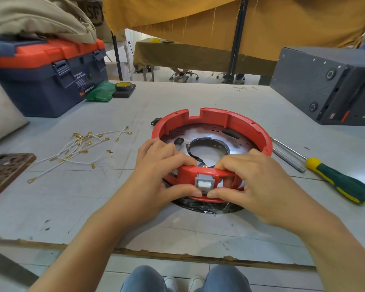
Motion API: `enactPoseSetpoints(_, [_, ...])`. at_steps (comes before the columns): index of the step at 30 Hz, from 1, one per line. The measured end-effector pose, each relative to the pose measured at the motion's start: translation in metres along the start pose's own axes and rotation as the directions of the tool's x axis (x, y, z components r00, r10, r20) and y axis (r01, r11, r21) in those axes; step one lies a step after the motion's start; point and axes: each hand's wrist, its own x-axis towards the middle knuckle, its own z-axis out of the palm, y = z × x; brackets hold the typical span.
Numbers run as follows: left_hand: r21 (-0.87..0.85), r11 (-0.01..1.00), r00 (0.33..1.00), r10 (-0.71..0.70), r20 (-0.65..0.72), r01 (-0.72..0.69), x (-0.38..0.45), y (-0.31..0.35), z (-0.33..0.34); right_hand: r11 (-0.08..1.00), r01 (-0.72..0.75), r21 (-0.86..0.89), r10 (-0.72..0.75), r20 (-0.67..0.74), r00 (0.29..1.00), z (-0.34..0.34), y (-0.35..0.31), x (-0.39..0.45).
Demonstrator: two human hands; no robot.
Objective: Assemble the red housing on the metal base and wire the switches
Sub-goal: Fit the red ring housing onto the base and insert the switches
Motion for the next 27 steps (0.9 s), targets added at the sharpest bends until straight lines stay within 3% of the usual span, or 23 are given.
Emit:
enactPoseSetpoints(7, [-0.003,1.0,0.999,-0.012,-0.043,0.012,-0.0003,0.0022,0.0036,0.999,-0.017,-0.044,0.016,-0.022,1.0,0.0009,-0.0031,0.0])
enactPoseSetpoints(27, [-0.092,0.994,0.998,-0.057,-0.018,0.055,-0.0017,0.0056,0.0009,0.999,-0.026,0.041,0.028,-0.043,0.999,0.0029,-0.0031,-0.0018])
